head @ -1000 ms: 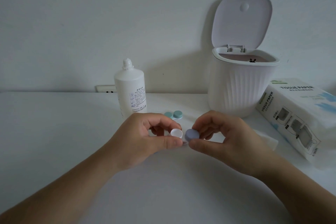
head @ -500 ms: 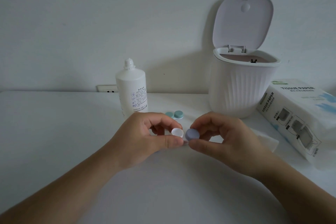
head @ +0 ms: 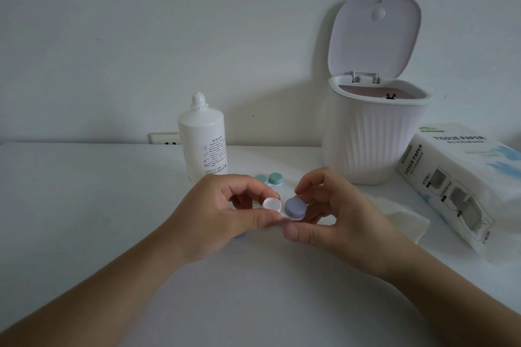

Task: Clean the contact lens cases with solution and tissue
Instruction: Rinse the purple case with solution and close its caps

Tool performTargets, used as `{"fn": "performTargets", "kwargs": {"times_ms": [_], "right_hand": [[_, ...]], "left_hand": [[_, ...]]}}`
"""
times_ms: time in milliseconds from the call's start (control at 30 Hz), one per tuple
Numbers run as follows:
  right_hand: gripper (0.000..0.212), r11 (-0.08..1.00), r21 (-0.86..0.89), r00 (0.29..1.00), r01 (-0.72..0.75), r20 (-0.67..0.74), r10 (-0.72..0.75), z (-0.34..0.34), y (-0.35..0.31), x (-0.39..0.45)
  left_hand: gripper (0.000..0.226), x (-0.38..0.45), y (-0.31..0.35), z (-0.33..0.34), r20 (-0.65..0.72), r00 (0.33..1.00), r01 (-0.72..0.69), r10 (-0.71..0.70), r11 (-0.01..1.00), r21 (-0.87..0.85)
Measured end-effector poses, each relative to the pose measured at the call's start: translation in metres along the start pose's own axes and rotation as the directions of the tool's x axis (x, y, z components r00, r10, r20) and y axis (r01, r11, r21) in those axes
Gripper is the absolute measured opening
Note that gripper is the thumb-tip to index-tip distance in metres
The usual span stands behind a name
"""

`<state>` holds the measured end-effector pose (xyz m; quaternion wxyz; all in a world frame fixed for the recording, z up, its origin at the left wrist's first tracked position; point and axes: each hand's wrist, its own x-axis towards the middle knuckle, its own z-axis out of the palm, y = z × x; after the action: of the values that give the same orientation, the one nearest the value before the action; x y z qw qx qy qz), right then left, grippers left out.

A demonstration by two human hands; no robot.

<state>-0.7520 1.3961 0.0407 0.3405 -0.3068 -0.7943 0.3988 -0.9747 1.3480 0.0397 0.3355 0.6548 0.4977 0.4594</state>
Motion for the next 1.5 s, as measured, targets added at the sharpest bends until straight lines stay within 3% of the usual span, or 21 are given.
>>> {"fn": "performTargets", "kwargs": {"times_ms": [67, 267, 433, 633, 800, 1067, 1167, 1300, 1500], "right_hand": [[0.055, 1.0, 0.005, 0.999, -0.005, 0.043, 0.005, -0.001, 0.001, -0.001], [0.029, 0.998, 0.042, 0.999, 0.035, 0.025, -0.036, -0.004, -0.001, -0.001], [0.05, 0.999, 0.042, 0.998, 0.001, 0.055, -0.004, -0.006, 0.001, -0.001], [0.023, 0.999, -0.015, 0.998, 0.043, 0.04, -0.042, -0.004, 0.002, 0.0], [0.021, 0.999, -0.027, 0.999, 0.04, 0.032, -0.039, -0.003, 0.001, 0.0], [0.019, 0.997, -0.003, 0.997, 0.071, 0.007, -0.071, -0.003, -0.001, -0.002], [0.017, 0.998, 0.009, 0.998, 0.064, 0.013, -0.064, -0.003, -0.001, -0.001], [0.02, 0.999, -0.024, 0.999, 0.037, 0.008, -0.037, -0.009, 0.001, 0.0], [0.025, 1.0, -0.028, 1.0, 0.014, 0.018, -0.013, -0.01, 0.002, 0.0]], "left_hand": [[0.035, 0.0, 0.001, -0.001, -0.004, 1.0, 0.011, -0.011, 1.0, -0.01], [0.024, 0.0, 0.001, -0.001, -0.001, 1.0, 0.015, -0.015, 1.0, -0.013], [0.029, -0.001, 0.004, -0.002, -0.005, 1.0, 0.006, -0.006, 1.0, -0.006], [0.03, -0.001, 0.001, -0.002, 0.006, 1.0, 0.015, -0.014, 1.0, -0.015], [0.02, 0.0, 0.0, -0.001, 0.029, 0.999, 0.036, -0.035, 0.999, -0.031], [0.027, -0.002, 0.002, -0.001, 0.005, 1.0, 0.003, -0.003, 1.0, 0.026], [0.029, -0.002, 0.005, -0.005, -0.005, 1.0, -0.021, 0.021, 0.992, 0.122], [0.04, -0.002, 0.005, -0.021, 0.044, 0.997, -0.076, 0.064, 0.906, 0.417], [0.044, -0.004, -0.003, -0.044, 0.042, 0.998, 0.011, -0.047, 0.786, 0.618]]}}
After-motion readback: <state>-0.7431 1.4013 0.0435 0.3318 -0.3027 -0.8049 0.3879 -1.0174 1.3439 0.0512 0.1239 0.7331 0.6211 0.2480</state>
